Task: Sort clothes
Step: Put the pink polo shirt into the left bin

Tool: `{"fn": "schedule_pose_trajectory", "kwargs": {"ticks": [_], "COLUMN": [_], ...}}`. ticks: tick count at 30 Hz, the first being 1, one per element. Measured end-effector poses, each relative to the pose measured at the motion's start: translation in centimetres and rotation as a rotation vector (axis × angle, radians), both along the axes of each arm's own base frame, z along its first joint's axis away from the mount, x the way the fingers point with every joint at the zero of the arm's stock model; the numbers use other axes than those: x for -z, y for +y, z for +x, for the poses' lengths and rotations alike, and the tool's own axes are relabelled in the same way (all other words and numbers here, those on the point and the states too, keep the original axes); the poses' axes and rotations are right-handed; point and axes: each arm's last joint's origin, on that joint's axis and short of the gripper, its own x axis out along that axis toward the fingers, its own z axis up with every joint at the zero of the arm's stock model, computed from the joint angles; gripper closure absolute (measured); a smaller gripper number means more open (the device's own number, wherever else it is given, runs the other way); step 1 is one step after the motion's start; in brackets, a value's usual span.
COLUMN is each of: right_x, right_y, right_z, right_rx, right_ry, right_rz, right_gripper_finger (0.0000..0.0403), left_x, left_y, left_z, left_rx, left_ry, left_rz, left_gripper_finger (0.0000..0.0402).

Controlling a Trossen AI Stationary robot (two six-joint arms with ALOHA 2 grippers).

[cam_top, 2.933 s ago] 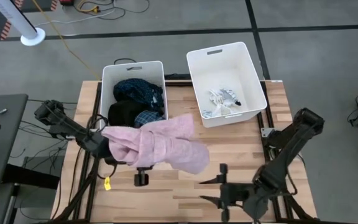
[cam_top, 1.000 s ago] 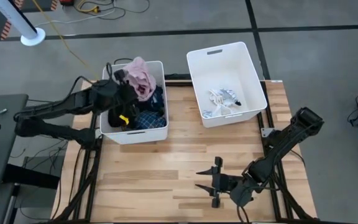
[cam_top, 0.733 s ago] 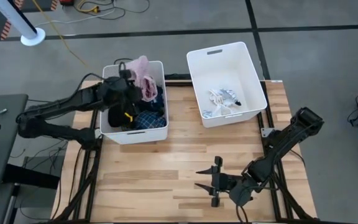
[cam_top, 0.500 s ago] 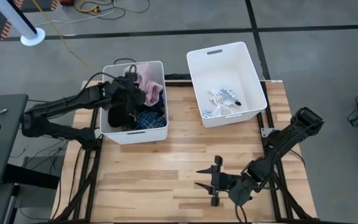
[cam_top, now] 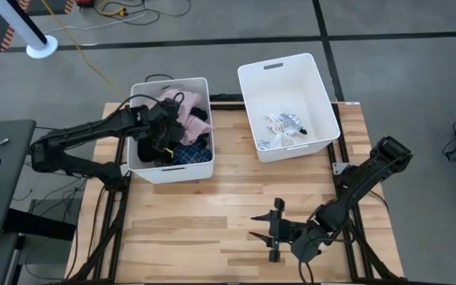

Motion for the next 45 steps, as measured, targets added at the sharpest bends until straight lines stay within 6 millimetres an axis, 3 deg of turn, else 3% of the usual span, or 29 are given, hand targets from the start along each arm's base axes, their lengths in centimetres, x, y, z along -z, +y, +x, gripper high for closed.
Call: {"fn": "schedule_pose_trajectory", "kwargs": {"ticks": [11, 20, 25, 36, 45], "right_x": [0.0, 0.0, 0.2, 0.2, 0.3], "right_y": [0.1, 0.2, 0.1, 0.1, 0.0], "right_z": [-0.1, -0.2, -0.2, -0.3, -0.3], "right_rx": [-0.002, -0.009, -0.008, -0.008, -0.008], "right_ry": [0.0, 0.005, 0.017, 0.024, 0.036], "right_rz": [0.003, -0.006, -0.018, -0.025, -0.035], "right_gripper_finger": [0.0194, 0.0194, 0.0194, 0.0194, 0.0194], "left_x": [0.5, 2.6, 3.0, 1.4, -0.2], "left_y": [-0.2, -0.3, -0.3, -1.1, -1.7], "left_z": [-0.3, -0.2, -0.1, -0.3, -0.9], "left_rx": [0.035, -0.001, -0.04, -0.094, -0.176], "left_ry": [0.071, 0.235, 0.256, 0.242, 0.259], "left_rz": [-0.011, -0.125, -0.13, -0.138, -0.1], "left_gripper_finger": [0.0272, 0.0267, 0.0231, 0.0138, 0.012]}}
